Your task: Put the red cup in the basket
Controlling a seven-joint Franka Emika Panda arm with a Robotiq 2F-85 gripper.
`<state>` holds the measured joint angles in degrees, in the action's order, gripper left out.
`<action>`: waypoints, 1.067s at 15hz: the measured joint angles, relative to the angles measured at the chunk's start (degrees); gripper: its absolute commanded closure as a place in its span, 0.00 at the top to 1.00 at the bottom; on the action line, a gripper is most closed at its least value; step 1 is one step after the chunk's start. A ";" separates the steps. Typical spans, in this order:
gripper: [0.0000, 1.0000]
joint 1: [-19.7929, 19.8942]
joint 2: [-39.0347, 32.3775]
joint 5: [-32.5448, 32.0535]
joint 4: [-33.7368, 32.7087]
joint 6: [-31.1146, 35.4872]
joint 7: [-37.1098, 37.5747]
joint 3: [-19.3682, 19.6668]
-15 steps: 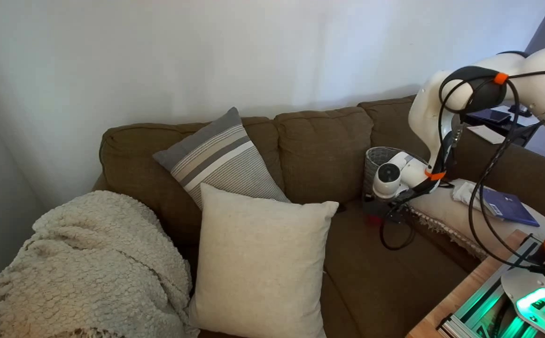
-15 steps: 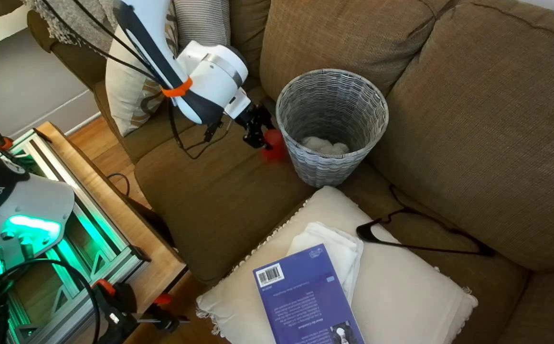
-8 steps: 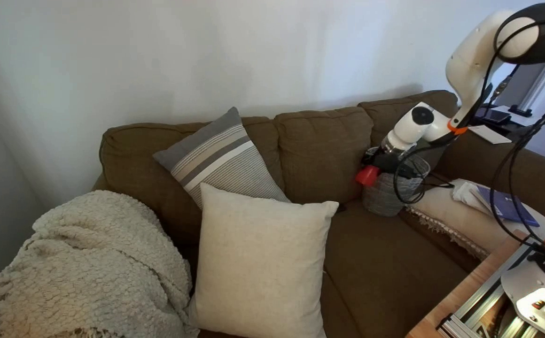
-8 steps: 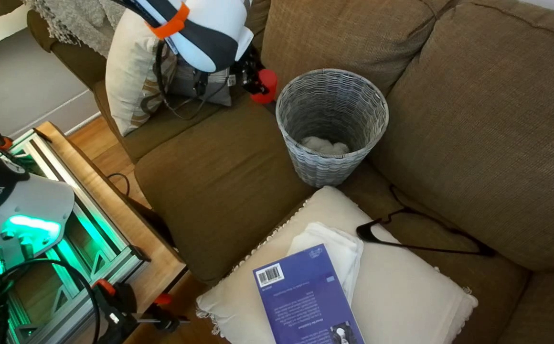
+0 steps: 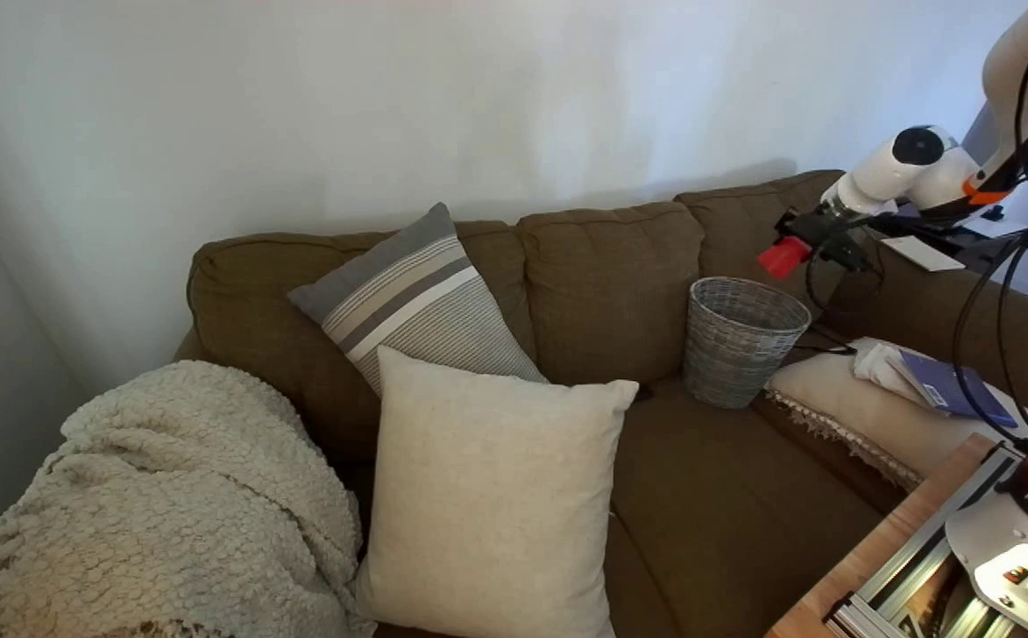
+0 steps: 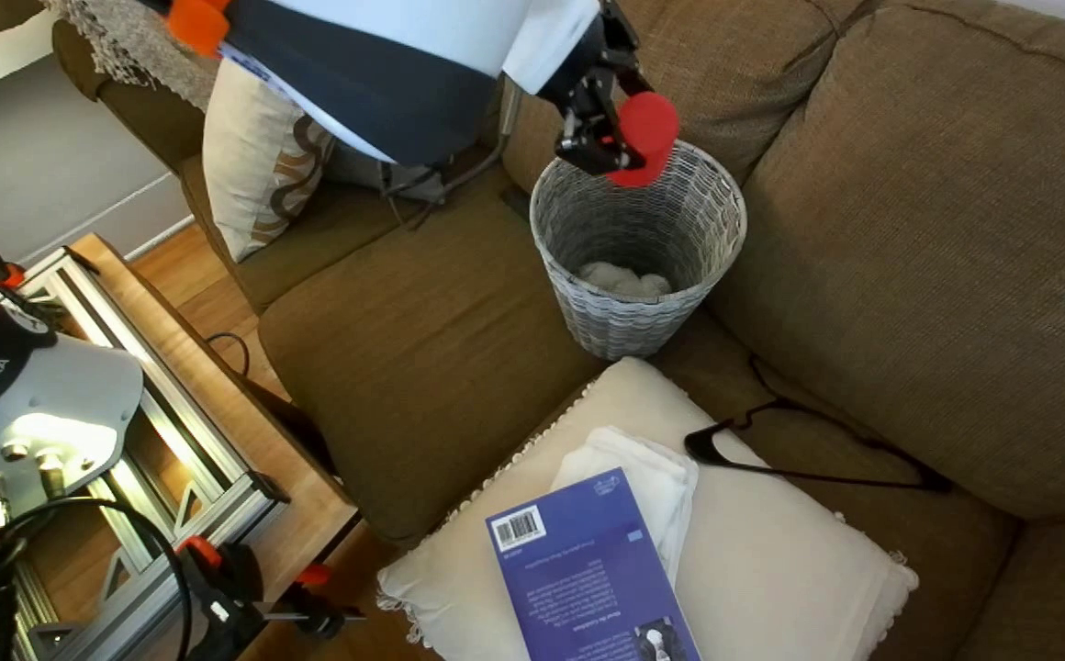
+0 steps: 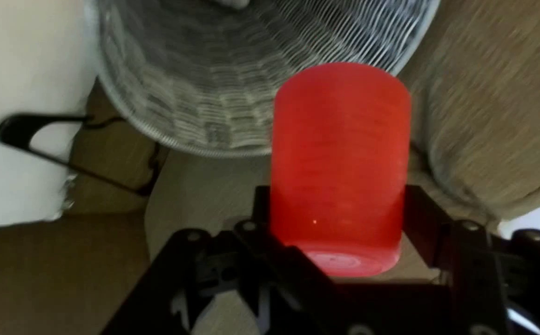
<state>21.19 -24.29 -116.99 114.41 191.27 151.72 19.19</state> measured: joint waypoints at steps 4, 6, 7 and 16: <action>0.45 2.36 -0.91 -0.11 -0.14 -13.47 3.06 -3.49; 0.45 2.32 -2.46 -0.21 -0.27 -14.85 3.71 -5.10; 0.45 2.32 -3.45 -0.20 -0.42 -14.86 3.71 -5.63; 1.00 1.48 -12.12 4.11 -1.15 -15.39 2.84 -6.27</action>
<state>22.68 -36.41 -112.88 113.26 175.88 154.55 12.92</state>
